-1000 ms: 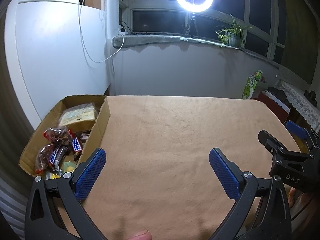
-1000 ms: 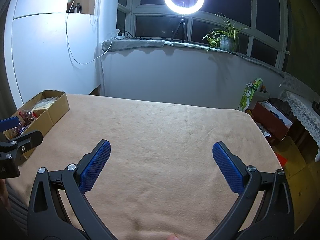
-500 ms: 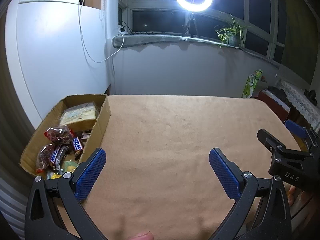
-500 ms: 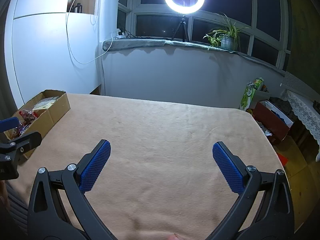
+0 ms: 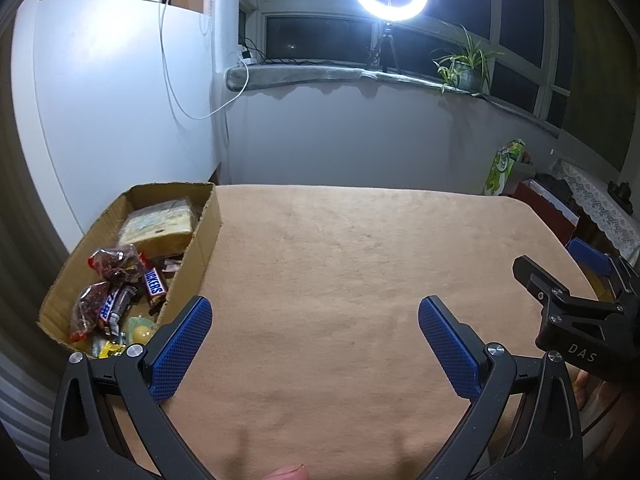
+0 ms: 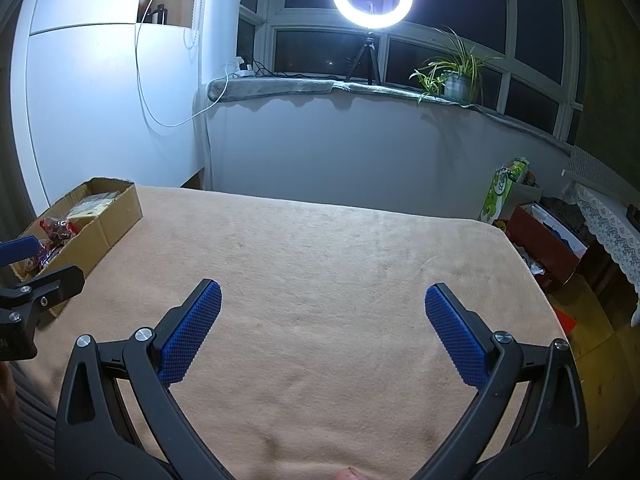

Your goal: Organize snacks

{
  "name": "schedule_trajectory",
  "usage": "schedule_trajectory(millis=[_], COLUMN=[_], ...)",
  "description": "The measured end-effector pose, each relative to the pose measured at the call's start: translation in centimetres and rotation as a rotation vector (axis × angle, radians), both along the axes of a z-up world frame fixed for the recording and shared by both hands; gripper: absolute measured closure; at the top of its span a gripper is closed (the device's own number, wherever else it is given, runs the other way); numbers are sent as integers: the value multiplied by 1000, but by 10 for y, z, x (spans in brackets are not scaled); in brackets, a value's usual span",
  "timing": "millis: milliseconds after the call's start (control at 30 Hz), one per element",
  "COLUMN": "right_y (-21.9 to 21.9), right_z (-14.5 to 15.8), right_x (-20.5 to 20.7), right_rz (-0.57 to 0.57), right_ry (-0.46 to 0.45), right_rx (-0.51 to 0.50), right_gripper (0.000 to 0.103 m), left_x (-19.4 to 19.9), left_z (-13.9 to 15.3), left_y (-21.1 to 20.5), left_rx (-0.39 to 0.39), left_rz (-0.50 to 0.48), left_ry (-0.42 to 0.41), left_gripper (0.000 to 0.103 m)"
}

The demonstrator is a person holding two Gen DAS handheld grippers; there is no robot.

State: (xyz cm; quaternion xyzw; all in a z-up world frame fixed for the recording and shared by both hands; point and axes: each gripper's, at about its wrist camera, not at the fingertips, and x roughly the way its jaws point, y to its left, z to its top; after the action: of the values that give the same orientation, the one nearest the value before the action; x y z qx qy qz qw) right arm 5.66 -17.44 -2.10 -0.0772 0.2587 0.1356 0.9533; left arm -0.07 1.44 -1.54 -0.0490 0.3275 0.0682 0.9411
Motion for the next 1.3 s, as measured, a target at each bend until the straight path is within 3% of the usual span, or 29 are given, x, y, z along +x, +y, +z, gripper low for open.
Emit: schedule_trajectory(millis=[1300], right_y=[-1], right_z=[-5], right_x=[0], right_rz=[3], right_ry=[10], right_rx=[-1], right_gripper=[0], left_x=[-3], left_z=[-2], left_y=[1], left_rx=[8], left_rz=[15], left_ry=[1], left_gripper=[0])
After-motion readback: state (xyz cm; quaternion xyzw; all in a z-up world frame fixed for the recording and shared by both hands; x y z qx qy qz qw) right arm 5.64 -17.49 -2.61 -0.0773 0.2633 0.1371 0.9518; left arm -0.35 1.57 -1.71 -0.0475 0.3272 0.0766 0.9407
